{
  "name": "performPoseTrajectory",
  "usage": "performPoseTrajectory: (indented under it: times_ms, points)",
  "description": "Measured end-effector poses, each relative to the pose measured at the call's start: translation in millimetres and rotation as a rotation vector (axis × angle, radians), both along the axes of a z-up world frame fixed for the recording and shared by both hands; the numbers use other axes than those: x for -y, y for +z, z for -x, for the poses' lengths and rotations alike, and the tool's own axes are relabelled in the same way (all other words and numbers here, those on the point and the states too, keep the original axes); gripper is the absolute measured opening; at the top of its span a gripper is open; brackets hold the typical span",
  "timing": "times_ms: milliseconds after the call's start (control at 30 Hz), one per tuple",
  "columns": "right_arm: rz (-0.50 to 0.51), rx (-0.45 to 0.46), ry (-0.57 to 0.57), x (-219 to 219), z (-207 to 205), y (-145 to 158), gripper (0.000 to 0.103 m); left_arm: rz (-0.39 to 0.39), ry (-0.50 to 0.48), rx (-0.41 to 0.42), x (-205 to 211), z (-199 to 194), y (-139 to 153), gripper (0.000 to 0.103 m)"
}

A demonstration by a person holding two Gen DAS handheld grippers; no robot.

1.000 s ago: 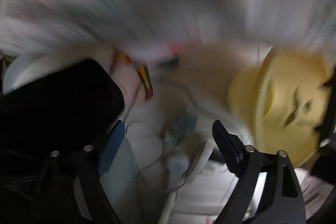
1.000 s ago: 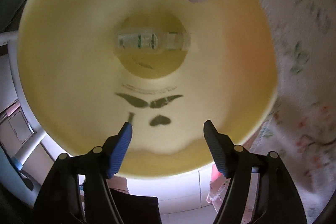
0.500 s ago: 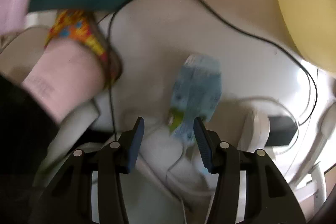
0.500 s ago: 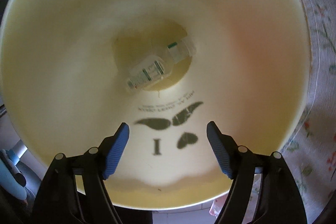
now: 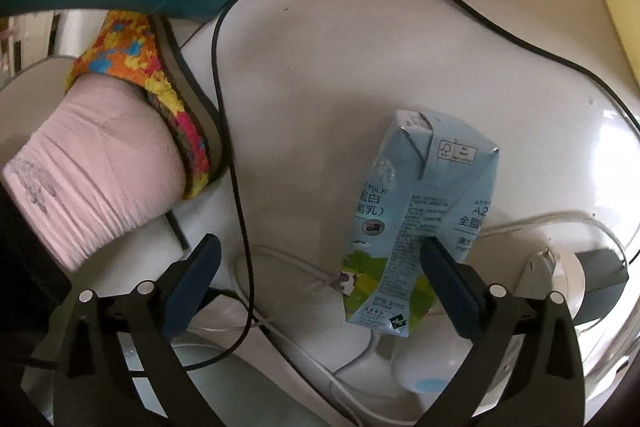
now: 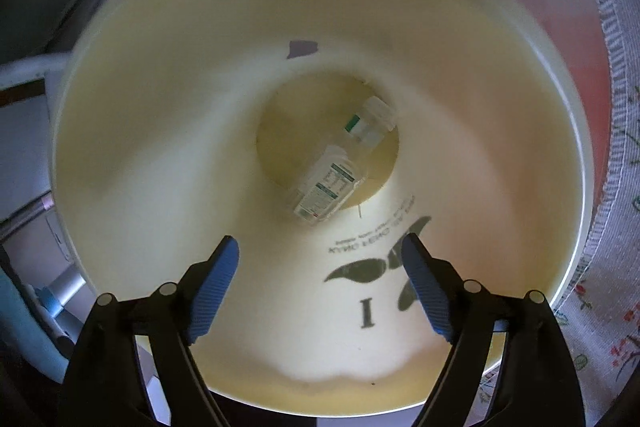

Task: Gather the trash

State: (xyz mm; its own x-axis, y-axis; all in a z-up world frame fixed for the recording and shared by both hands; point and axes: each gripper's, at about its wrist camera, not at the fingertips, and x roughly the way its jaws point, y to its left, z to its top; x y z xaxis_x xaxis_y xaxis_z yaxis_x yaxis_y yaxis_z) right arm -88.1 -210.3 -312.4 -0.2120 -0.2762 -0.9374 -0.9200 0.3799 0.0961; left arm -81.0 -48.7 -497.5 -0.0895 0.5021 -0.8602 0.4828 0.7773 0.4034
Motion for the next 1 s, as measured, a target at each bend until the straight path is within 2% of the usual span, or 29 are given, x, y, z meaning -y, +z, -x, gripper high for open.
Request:
performPoseTrajectory:
  times_ms: [67, 100, 167, 233, 300, 367, 433, 500, 567, 600, 700, 767, 800, 833, 900, 1000]
  points:
    - [-0.004, 0.006, 0.006, -6, 0, 2, 0.080, 0.024, -0.041, -0.014, 6, 8, -5, 0.084]
    - [-0.007, 0.007, 0.005, -8, 0, 1, 0.080, 0.033, -0.061, -0.022, 8, 10, -4, 0.082]
    - [-0.012, 0.009, 0.004, -13, -1, 4, 0.080, 0.085, -0.032, -0.053, 21, 13, 2, 0.063]
    - [-0.013, 0.015, 0.010, -18, -1, 6, 0.080, 0.120, 0.002, -0.085, 23, 12, 2, 0.055]
    - [-0.015, 0.024, 0.016, -23, -3, 17, 0.080, 0.165, 0.028, -0.099, 27, 15, 3, 0.055]
    - [-0.020, 0.035, 0.015, -29, -5, 22, 0.080, 0.178, 0.025, -0.101, 32, 19, 3, 0.057]
    - [-0.025, 0.042, 0.009, -26, -6, 22, 0.080, 0.175, 0.009, -0.110, 41, 20, -3, 0.066]
    - [-0.026, 0.044, 0.006, -23, -7, 23, 0.080, 0.190, -0.027, -0.104, 49, 23, -5, 0.071]
    - [-0.026, 0.047, 0.013, -21, -7, 25, 0.080, 0.158, -0.046, -0.098, 53, 20, -10, 0.074]
    - [-0.027, 0.048, 0.016, -21, -7, 41, 0.081, 0.148, -0.042, -0.099, 52, 21, -14, 0.074]
    - [-0.040, 0.045, 0.007, -15, -6, 28, 0.082, 0.116, -0.019, -0.114, 45, 21, -29, 0.074]
    - [-0.045, 0.037, -0.006, -14, -9, 26, 0.082, 0.123, -0.029, -0.122, 48, 22, -32, 0.069]
    - [-0.047, 0.034, -0.009, -13, -9, 23, 0.082, 0.134, -0.052, -0.114, 51, 24, -30, 0.067]
    - [-0.053, 0.031, -0.010, -14, -9, 23, 0.082, 0.152, -0.062, -0.122, 49, 24, -31, 0.061]
    - [-0.057, 0.025, -0.010, -14, -9, 19, 0.082, 0.182, -0.086, -0.138, 57, 28, -29, 0.060]
    - [-0.062, 0.017, -0.012, -12, -7, 12, 0.082, 0.277, -0.137, -0.135, 76, 30, -16, 0.060]
